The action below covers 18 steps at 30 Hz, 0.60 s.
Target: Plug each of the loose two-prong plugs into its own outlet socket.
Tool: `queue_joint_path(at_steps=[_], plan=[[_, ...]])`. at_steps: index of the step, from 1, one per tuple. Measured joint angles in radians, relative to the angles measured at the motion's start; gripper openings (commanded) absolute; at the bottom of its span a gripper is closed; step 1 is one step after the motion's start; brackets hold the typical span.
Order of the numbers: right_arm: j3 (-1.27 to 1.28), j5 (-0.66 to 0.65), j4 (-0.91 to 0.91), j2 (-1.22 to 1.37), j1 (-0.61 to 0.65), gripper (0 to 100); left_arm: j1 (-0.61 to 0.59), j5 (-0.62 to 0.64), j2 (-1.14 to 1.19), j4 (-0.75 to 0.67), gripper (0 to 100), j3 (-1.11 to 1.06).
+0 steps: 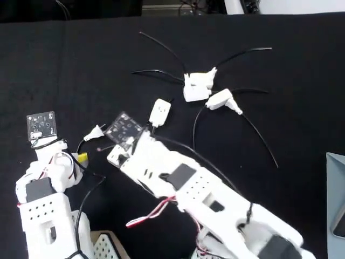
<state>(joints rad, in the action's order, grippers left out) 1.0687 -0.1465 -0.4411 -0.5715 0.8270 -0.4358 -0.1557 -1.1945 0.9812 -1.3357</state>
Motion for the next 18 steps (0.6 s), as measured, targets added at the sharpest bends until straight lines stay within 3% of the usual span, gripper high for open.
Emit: queue_joint_path(at_steps=[18], plan=[[-0.130, -0.012, 0.158, 0.345, 0.055, 1.2, 0.000, 0.000, 0.000, 0.000, 29, 0.000]])
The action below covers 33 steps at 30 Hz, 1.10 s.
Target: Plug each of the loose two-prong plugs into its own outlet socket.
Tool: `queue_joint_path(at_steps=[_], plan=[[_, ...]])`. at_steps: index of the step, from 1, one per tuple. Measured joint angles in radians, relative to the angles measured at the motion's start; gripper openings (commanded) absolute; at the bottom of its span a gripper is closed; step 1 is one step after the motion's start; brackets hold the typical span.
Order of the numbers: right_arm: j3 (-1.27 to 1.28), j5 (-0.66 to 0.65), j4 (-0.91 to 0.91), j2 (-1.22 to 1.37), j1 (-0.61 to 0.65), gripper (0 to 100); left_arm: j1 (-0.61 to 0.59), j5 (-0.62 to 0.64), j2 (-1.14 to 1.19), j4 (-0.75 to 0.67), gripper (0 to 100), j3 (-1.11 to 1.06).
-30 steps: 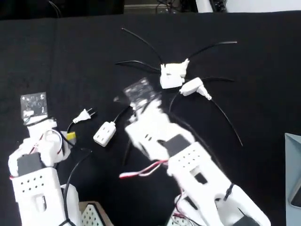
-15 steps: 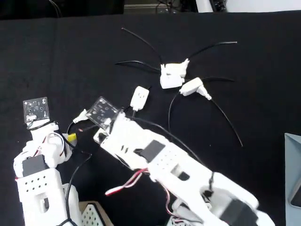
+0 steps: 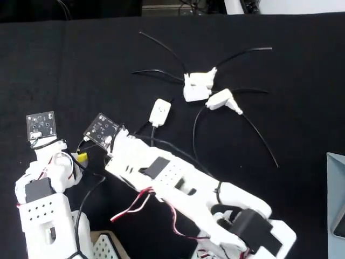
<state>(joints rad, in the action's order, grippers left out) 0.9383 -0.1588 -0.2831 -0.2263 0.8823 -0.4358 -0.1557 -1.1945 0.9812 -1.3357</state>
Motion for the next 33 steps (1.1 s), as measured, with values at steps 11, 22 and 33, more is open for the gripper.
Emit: queue_joint_path(at_steps=[11, 22, 33], plan=[[-0.002, 0.000, 0.008, 0.018, -0.002, 1.2, 0.000, 0.000, -0.008, 0.000, 29, -0.020], [-0.023, 0.002, 0.020, 0.114, -0.017, 1.2, 0.000, 0.000, -0.008, 0.000, 29, -0.020], [-0.061, -0.081, -0.008, 0.158, -0.017, 1.1, -0.006, -0.021, -0.008, 0.000, 29, -0.028]])
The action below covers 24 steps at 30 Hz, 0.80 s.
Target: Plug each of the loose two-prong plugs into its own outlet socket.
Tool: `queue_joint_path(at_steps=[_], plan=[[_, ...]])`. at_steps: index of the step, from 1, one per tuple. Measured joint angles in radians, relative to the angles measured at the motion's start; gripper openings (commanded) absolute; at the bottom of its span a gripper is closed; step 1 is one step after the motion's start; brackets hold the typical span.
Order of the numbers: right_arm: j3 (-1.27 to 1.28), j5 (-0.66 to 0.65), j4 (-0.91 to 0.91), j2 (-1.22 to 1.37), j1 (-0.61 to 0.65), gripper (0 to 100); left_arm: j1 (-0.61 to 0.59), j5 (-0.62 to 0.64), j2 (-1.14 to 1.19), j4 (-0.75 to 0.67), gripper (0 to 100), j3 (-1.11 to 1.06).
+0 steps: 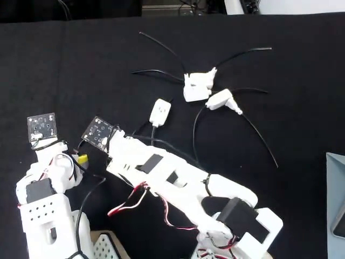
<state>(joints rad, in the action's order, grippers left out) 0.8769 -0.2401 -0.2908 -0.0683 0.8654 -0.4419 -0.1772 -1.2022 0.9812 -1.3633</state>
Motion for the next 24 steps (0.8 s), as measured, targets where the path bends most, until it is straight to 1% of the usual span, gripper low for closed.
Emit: queue_joint_path(at_steps=[7, 11, 16, 19, 24], plan=[[-0.008, -0.005, -0.014, -0.005, 0.000, 1.1, -0.002, -0.018, 0.000, 0.000, 29, -0.026], [0.017, -0.006, -0.048, -0.086, -0.002, 1.1, -0.003, -0.026, -0.003, -0.052, 29, -0.063], [0.017, -0.008, -0.172, -0.279, -0.008, 1.1, -0.003, -0.026, -0.003, -0.066, 29, -0.064], [-0.025, -0.008, -0.262, -0.390, -0.015, 1.1, -0.003, -0.026, -0.003, -0.069, 29, -0.064], [-0.133, -0.008, -0.385, -0.496, -0.077, 1.1, -0.020, -0.026, -0.003, -0.071, 29, -0.064]])
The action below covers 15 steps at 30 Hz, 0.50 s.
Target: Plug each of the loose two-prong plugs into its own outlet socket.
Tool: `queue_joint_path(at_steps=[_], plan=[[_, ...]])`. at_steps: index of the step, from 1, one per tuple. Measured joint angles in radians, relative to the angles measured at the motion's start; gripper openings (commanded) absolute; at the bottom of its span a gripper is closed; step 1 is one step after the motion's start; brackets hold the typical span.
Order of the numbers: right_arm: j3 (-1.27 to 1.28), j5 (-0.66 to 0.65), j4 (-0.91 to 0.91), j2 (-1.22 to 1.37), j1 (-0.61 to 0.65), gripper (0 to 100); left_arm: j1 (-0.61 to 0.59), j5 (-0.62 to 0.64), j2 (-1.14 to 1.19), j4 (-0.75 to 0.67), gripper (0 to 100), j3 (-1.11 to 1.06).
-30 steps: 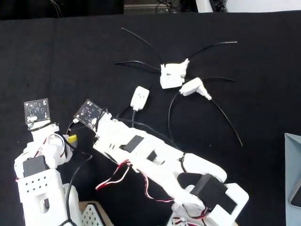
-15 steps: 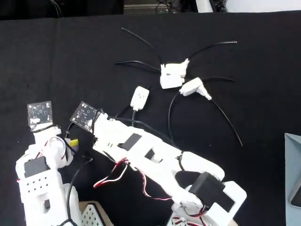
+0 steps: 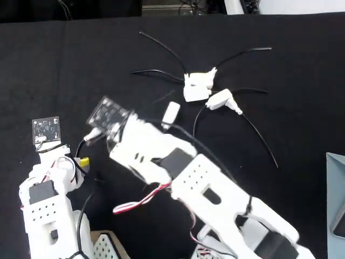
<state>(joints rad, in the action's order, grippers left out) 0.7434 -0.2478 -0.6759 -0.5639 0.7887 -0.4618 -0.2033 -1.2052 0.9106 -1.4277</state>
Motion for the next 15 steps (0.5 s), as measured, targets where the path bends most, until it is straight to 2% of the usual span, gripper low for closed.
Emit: queue_joint_path(at_steps=[8, 15], plan=[[-0.167, -0.091, -0.110, -0.060, -0.218, 1.2, -0.035, 0.000, 0.000, 0.000, 29, 0.000], [-0.178, -0.115, -0.115, -0.055, -0.491, 1.5, -0.035, 0.000, 0.000, 0.000, 29, 0.000]])
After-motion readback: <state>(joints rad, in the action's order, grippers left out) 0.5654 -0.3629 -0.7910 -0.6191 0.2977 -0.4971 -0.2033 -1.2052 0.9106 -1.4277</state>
